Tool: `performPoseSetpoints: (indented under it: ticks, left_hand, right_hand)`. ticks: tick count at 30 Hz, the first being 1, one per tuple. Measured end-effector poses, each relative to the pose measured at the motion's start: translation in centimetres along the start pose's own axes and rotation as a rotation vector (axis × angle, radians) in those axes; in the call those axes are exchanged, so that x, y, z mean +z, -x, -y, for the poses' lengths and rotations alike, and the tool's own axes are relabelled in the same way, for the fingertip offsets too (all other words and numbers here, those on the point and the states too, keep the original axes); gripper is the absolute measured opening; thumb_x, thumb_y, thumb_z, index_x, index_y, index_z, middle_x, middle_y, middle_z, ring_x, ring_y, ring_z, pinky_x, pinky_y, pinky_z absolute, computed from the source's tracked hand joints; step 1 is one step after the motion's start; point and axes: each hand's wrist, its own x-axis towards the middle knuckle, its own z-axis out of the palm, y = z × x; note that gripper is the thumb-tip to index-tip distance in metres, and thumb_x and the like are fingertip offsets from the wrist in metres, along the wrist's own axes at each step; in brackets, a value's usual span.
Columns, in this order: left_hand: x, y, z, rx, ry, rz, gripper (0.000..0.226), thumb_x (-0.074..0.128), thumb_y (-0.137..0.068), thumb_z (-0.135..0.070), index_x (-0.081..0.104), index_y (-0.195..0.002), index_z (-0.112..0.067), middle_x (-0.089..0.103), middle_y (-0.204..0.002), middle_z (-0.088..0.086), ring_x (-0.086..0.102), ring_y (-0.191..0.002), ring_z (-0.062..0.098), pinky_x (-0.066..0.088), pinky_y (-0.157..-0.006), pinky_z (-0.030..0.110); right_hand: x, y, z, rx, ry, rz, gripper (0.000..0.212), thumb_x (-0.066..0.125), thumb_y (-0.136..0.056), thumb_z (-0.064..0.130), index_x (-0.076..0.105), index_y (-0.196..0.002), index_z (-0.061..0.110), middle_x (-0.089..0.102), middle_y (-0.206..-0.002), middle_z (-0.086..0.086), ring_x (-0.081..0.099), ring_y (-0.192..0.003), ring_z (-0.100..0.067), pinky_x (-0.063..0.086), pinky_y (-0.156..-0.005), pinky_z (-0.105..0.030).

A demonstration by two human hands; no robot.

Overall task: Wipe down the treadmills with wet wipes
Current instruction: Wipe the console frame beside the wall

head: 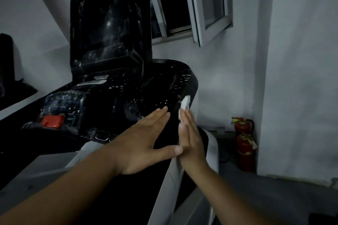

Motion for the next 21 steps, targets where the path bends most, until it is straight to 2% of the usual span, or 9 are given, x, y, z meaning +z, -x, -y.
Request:
performPoseSetpoints:
  ticks: [2,6,10,12,14,16,18,20,21]
  left_hand:
    - [-0.2,-0.8,0.2,0.011,-0.014,-0.009,0.11,0.021,-0.073,-0.095,-0.011,-0.16,-0.035,-0.025,-0.161,-0.027,-0.029,-0.137,-0.02,-0.008,-0.119,0.018]
    - [-0.8,-3.3,0.1,0.021,-0.035,-0.013,0.103,0.024,-0.079,-0.087,-0.012,-0.159,-0.033,-0.025,-0.161,-0.025,-0.032,-0.136,-0.019,-0.017,-0.108,0.007]
    - [-1.1,-6.2,0.3,0.028,-0.08,-0.023,0.108,0.015,-0.075,-0.093,-0.01,-0.16,-0.032,-0.024,-0.162,-0.023,-0.032,-0.137,-0.017,-0.016,-0.114,0.012]
    - [-1.3,-7.8,0.6,0.014,-0.064,-0.041,0.11,0.014,-0.073,-0.095,-0.009,-0.16,-0.032,-0.022,-0.162,-0.024,-0.03,-0.138,-0.018,-0.014,-0.117,0.015]
    - [-1.5,-9.4,0.7,0.007,-0.05,-0.053,0.11,0.014,-0.073,-0.095,-0.007,-0.16,-0.032,-0.019,-0.163,-0.023,-0.028,-0.139,-0.018,-0.012,-0.118,0.015]
    - [-1.8,-11.0,0.9,0.002,-0.038,-0.076,0.108,0.016,-0.075,-0.094,-0.006,-0.161,-0.031,-0.017,-0.164,-0.023,-0.025,-0.14,-0.018,-0.01,-0.12,0.017]
    - [-2.0,-12.5,0.8,0.004,-0.038,-0.085,0.106,0.019,-0.078,-0.092,-0.005,-0.161,-0.031,-0.017,-0.163,-0.023,-0.025,-0.14,-0.018,-0.01,-0.12,0.016]
    - [-2.2,-13.8,0.6,0.007,-0.05,-0.092,0.105,0.019,-0.078,-0.091,-0.006,-0.16,-0.031,-0.018,-0.162,-0.023,-0.026,-0.139,-0.019,-0.014,-0.113,0.009]
    - [-2.3,-14.3,0.5,0.012,-0.053,-0.105,0.106,0.019,-0.078,-0.092,-0.007,-0.16,-0.031,-0.018,-0.162,-0.023,-0.026,-0.139,-0.019,-0.014,-0.112,0.007]
  right_hand:
    - [0.1,-1.7,0.5,0.02,-0.003,-0.008,0.068,0.017,-0.097,0.066,0.025,-0.156,0.032,0.011,-0.163,0.023,0.006,-0.152,0.003,0.013,-0.126,-0.038]
    - [0.5,1.2,-1.5,-0.2,-0.07,0.047,0.067,0.02,-0.103,0.064,0.027,-0.156,0.024,0.011,-0.167,0.02,0.009,-0.154,-0.005,0.018,-0.124,-0.029]
    - [-0.9,-5.7,-2.5,-0.005,-0.029,-0.007,0.061,0.02,-0.097,0.067,0.028,-0.151,0.039,0.009,-0.156,0.04,0.009,-0.149,0.009,0.016,-0.126,-0.036]
    - [-1.2,-7.3,-2.3,-0.023,-0.013,0.009,0.062,0.018,-0.098,0.068,0.027,-0.151,0.038,0.008,-0.158,0.035,0.006,-0.15,0.007,0.013,-0.126,-0.037]
    - [-1.2,-5.8,-3.4,-0.184,-0.028,0.03,0.063,0.02,-0.104,0.063,0.03,-0.154,0.028,0.013,-0.165,0.024,0.01,-0.154,-0.005,0.014,-0.125,-0.032]
    - [-1.4,-4.7,-5.5,-0.323,0.004,0.032,0.059,0.024,-0.108,0.052,0.032,-0.155,0.018,0.019,-0.167,0.013,0.015,-0.155,-0.016,0.018,-0.125,-0.036]
    - [-1.9,-8.1,-6.7,-0.191,0.016,0.01,0.062,0.022,-0.104,0.062,0.029,-0.155,0.027,0.015,-0.164,0.024,0.014,-0.154,-0.008,0.019,-0.125,-0.046]
    - [-2.8,-12.0,-5.6,-0.043,0.025,-0.01,0.07,0.016,-0.096,0.076,0.027,-0.151,0.035,0.01,-0.158,0.034,0.008,-0.151,0.004,0.016,-0.125,-0.047]
    - [-2.9,-12.7,-5.0,-0.052,0.004,-0.001,0.071,0.016,-0.095,0.077,0.026,-0.152,0.035,0.01,-0.158,0.033,0.007,-0.151,0.005,0.015,-0.125,-0.044]
